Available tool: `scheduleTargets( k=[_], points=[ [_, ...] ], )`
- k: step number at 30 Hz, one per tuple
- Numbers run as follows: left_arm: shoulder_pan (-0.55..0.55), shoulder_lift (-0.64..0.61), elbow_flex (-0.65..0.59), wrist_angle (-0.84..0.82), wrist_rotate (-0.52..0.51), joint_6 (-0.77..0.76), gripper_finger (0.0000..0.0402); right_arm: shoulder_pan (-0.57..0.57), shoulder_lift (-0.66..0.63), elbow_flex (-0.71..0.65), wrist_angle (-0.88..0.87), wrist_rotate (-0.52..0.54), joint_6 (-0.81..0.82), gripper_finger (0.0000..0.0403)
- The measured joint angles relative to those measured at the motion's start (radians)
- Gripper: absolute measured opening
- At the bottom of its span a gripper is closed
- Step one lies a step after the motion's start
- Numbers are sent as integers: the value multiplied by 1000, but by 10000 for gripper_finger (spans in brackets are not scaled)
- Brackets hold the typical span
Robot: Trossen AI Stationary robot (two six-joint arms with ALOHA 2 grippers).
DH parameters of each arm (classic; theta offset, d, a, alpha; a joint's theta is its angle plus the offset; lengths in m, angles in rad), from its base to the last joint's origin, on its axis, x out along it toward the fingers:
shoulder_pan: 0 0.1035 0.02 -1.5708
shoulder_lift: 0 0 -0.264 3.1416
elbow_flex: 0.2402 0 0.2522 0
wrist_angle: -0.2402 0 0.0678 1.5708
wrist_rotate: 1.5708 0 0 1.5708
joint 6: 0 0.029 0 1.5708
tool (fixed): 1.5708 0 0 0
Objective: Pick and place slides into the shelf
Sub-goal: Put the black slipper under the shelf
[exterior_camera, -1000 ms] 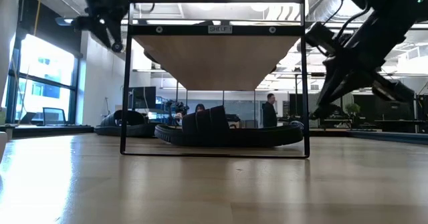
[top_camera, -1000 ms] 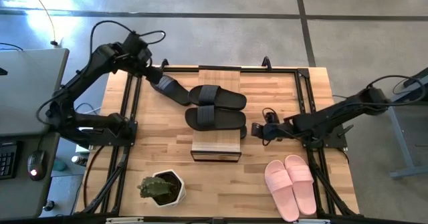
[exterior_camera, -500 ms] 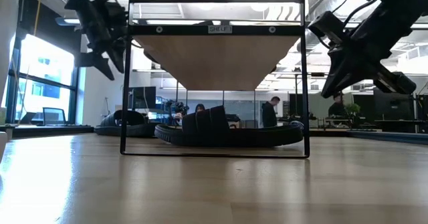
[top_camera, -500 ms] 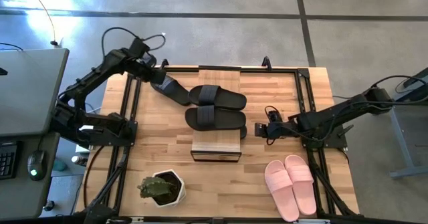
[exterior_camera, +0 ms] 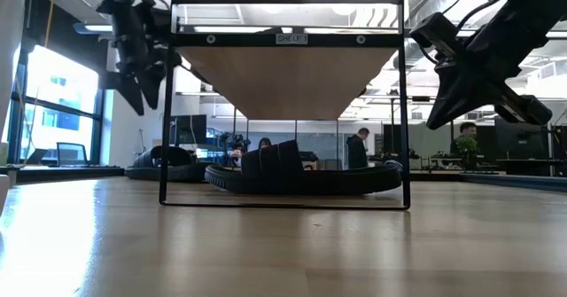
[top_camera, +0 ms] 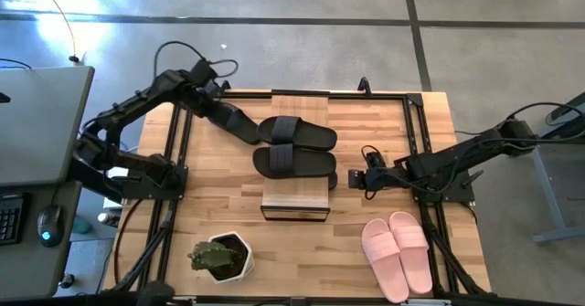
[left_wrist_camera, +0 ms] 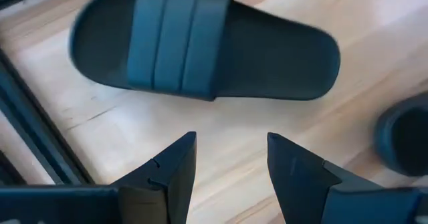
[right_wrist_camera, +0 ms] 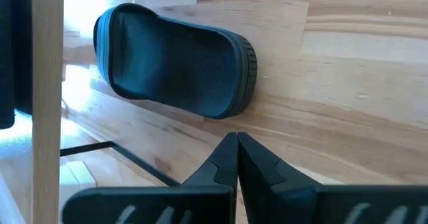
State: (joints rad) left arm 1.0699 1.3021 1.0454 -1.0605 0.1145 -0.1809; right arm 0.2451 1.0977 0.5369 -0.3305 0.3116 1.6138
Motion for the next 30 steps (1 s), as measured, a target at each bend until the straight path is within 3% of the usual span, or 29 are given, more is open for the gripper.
scheduleTargets(
  k=[5,12,22,30],
  points=[
    [-30,51,-12,21,-104,-10,168,0,0,0,6,3,0,0],
    [-46,64,-90,123,-127,9,168,0,0,0,6,22,-3,0],
    [-123,63,-201,332,-360,-29,168,0,0,0,6,20,-18,0],
    [-121,63,-237,389,-323,39,168,0,0,0,6,13,-17,0]
  ],
)
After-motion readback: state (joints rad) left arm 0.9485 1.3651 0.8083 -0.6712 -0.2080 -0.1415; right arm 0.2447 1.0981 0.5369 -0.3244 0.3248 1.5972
